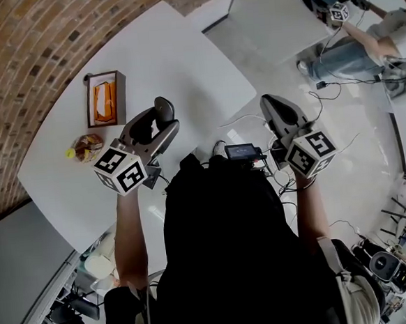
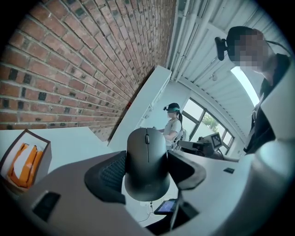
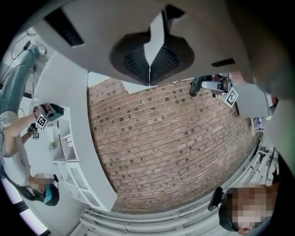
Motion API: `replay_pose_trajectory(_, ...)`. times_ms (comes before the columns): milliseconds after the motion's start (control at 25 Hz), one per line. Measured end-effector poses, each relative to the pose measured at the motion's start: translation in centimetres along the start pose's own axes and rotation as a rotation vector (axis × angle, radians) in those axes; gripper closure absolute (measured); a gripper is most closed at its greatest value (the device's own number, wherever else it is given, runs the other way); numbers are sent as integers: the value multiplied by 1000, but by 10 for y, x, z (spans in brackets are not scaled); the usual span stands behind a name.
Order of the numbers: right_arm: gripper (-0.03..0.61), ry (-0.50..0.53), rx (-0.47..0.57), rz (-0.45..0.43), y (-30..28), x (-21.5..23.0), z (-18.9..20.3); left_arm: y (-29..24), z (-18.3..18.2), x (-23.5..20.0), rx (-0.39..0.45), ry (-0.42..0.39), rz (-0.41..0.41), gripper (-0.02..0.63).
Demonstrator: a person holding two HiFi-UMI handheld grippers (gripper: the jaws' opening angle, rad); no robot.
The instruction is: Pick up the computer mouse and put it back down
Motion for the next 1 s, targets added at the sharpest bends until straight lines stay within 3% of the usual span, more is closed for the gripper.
replay_pose_trajectory(640,561,-12,17,70,-15,-20,7,-7,38,-55,-183,-61,-41,319)
replay_pose_trajectory(1000,561,-39,20,153,-3,-29,20,-19,68,-80,-288,-85,-33,319)
Point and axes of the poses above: the fingertips, and each gripper's own axes: y backward along the fingers, x to its right, z out of its underside, the point moved 2 cm from there along y, backward along the fingers, and after that the axes turned 3 degrees about -y, right-handed, at the moved point
